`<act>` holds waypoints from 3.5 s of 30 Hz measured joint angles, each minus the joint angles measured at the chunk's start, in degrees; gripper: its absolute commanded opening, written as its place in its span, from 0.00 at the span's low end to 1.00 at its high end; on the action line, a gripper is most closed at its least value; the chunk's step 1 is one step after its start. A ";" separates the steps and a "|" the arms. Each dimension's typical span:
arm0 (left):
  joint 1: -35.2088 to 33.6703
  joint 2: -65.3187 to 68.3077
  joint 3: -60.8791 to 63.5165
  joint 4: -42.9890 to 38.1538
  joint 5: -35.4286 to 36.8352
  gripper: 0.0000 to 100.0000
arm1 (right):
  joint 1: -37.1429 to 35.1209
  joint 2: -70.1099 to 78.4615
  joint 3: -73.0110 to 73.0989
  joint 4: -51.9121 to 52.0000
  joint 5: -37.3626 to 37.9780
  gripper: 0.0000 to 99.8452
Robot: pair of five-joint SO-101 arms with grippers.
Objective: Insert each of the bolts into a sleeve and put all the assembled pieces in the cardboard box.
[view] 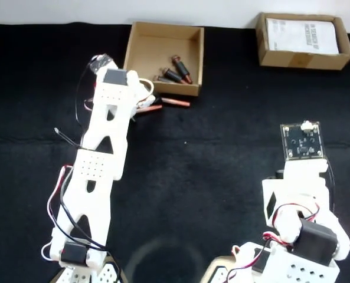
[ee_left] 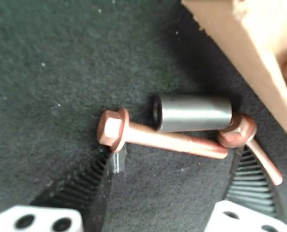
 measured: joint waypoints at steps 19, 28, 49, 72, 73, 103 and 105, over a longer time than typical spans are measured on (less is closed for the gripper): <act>-4.48 0.26 -0.09 2.64 -11.43 0.01 | 0.00 0.00 0.79 -0.97 0.09 0.01; -11.08 -1.85 3.96 3.52 -20.13 0.01 | 0.00 0.00 4.13 -5.54 1.58 0.01; -9.14 -59.69 82.20 -1.67 -45.27 0.01 | -1.49 0.00 8.62 -18.29 1.58 0.01; -8.35 -46.95 74.29 -6.59 -45.36 0.26 | -1.67 0.00 8.79 -18.29 3.69 0.01; -9.14 -46.95 73.23 -6.59 -45.36 0.26 | -1.67 0.00 8.79 -18.29 3.69 0.01; -9.49 -42.11 76.22 -21.54 -49.41 0.02 | -1.67 0.00 8.79 -18.99 4.04 0.01; -9.14 -40.70 74.46 -20.04 -49.41 0.01 | -1.67 0.00 8.88 -20.48 4.04 0.01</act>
